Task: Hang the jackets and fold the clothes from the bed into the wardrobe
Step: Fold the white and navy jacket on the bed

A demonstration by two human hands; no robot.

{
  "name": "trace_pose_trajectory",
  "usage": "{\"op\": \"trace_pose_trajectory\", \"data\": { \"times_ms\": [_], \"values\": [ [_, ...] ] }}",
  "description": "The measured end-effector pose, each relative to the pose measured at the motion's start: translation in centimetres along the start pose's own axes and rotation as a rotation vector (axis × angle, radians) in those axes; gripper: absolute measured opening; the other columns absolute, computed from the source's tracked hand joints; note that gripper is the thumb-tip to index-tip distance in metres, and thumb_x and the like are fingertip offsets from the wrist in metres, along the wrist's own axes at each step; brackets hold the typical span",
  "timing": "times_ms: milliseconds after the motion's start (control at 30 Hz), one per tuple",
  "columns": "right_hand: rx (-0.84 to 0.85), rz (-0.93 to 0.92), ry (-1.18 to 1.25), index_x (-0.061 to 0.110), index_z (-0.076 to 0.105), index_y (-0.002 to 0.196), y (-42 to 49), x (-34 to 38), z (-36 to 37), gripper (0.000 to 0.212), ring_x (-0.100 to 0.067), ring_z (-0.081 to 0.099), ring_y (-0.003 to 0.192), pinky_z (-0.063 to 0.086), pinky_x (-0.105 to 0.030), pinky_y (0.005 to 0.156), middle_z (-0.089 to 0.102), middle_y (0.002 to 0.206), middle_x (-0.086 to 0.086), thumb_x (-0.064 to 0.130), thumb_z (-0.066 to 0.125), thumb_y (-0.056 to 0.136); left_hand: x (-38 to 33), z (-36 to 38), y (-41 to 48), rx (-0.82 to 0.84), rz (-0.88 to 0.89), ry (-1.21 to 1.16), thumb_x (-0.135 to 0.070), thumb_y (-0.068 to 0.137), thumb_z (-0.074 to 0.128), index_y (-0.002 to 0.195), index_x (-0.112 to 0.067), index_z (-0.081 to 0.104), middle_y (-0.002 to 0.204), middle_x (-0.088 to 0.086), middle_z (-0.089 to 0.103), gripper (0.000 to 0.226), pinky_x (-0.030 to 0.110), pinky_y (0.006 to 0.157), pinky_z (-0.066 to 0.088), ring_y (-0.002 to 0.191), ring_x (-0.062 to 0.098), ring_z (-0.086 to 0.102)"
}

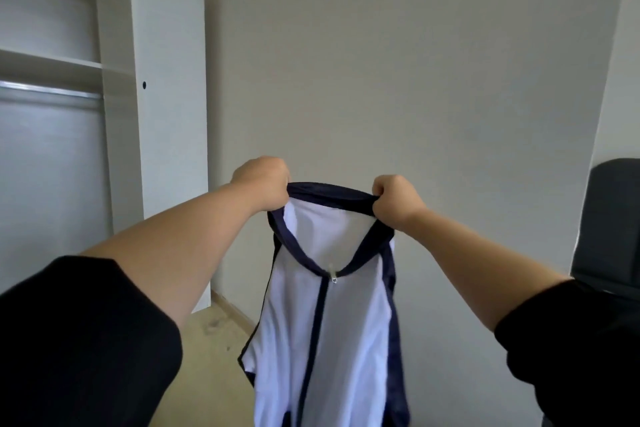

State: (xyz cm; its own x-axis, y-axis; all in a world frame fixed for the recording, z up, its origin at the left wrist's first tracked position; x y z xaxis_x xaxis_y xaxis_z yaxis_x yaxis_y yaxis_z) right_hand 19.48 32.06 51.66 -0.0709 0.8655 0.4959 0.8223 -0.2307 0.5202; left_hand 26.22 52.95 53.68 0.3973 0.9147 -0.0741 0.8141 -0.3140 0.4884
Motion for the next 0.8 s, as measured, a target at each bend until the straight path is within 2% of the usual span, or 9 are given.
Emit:
{"op": "trace_pose_trajectory", "data": {
  "times_ms": [100,267,333,400,500,600,667,733,800],
  "values": [
    [-0.011,0.025,0.164,0.012,0.056,0.077,-0.1,0.0,-0.4,0.022,-0.013,0.046,0.061,0.034,-0.022,0.049,0.050,0.066,0.001,-0.003,0.041,0.080,-0.2,0.2,0.0,0.041,-0.045,-0.096,0.005,0.064,0.040,0.059,-0.011,0.044,0.058,0.005,0.043,0.017,0.022,0.048,0.028,0.053,0.023,0.038],
    [0.148,-0.053,0.213,0.011,0.058,0.066,-1.4,0.4,0.3,0.031,-0.012,0.047,0.051,0.035,-0.017,0.043,0.050,0.055,0.005,0.035,0.071,0.081,-0.9,0.7,-0.2,0.117,-0.143,-0.526,0.006,0.069,0.034,0.061,-0.006,0.052,0.053,0.011,0.054,0.023,0.022,0.044,0.042,0.045,0.024,0.049],
    [0.351,-0.039,0.046,0.016,0.063,0.073,-2.2,0.1,1.4,0.029,-0.012,0.054,0.054,0.042,-0.019,0.045,0.058,0.060,0.005,0.039,0.080,0.072,-1.1,0.8,-0.5,0.113,-0.137,-0.587,0.006,0.070,0.034,0.063,-0.005,0.052,0.052,0.010,0.048,0.023,0.020,0.043,0.034,0.043,0.022,0.041],
    [0.449,-0.047,-0.355,0.019,0.056,0.067,-2.6,-0.9,2.0,0.025,-0.014,0.053,0.056,0.039,-0.022,0.046,0.054,0.062,0.004,0.029,0.077,0.074,-1.1,1.2,-0.6,0.118,-0.076,-0.459,0.006,0.069,0.035,0.070,-0.004,0.060,0.058,0.009,0.049,0.027,0.022,0.048,0.034,0.051,0.024,0.042],
    [0.232,-0.069,-0.672,0.012,0.060,0.081,-1.8,-1.5,0.4,0.006,-0.028,0.052,0.068,0.039,-0.025,0.055,0.050,0.068,-0.003,0.009,0.055,0.082,-1.5,0.6,-1.0,-0.076,0.024,-0.187,0.002,0.067,0.043,0.070,-0.015,0.063,0.069,0.003,0.057,0.027,0.022,0.053,0.035,0.069,0.028,0.052],
    [-0.198,-0.230,-0.749,0.016,0.057,0.082,-0.5,-1.2,-2.4,0.012,-0.029,0.045,0.063,0.036,-0.029,0.056,0.059,0.075,-0.009,0.006,0.051,0.078,-1.4,-0.7,-0.8,-0.417,-0.008,-0.283,-0.003,0.069,0.048,0.078,-0.023,0.065,0.072,-0.002,0.060,0.028,0.024,0.053,0.039,0.068,0.026,0.055],
    [-0.222,-0.213,-0.795,0.015,0.052,0.077,-0.5,-1.5,-3.0,0.009,-0.028,0.043,0.059,0.035,-0.028,0.054,0.055,0.067,-0.007,0.007,0.052,0.077,-0.5,-0.5,-0.6,-0.239,-0.126,-0.383,-0.004,0.073,0.046,0.077,-0.018,0.066,0.066,0.001,0.062,0.024,0.024,0.054,0.044,0.060,0.024,0.056],
    [0.131,-0.046,-0.834,0.009,0.050,0.071,-0.9,-2.7,-1.9,0.009,-0.026,0.048,0.054,0.039,-0.025,0.053,0.049,0.057,-0.004,0.007,0.048,0.080,-0.5,1.4,-1.2,0.217,-0.170,-0.320,0.000,0.079,0.039,0.074,-0.005,0.063,0.054,0.007,0.059,0.024,0.021,0.044,0.040,0.042,0.020,0.051],
    [0.296,0.066,-0.807,0.005,0.054,0.067,-1.0,-3.5,-1.3,0.015,-0.019,0.049,0.044,0.041,-0.022,0.050,0.054,0.042,-0.004,0.003,0.044,0.078,-0.3,2.5,-1.5,0.388,-0.175,-0.323,0.002,0.081,0.033,0.078,0.001,0.061,0.048,0.009,0.059,0.028,0.019,0.039,0.039,0.034,0.017,0.050]
  ]
}}
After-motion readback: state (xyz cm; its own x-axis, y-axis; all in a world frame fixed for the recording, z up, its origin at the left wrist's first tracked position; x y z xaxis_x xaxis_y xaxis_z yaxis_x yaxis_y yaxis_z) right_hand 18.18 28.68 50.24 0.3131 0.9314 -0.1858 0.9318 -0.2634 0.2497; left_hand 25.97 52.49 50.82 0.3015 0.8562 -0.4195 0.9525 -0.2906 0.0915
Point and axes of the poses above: each hand's wrist, its own y-axis towards the middle knuckle, its own z-axis out of the palm, x = y × z, the point moved 3 cm from there along y, towards the middle knuckle
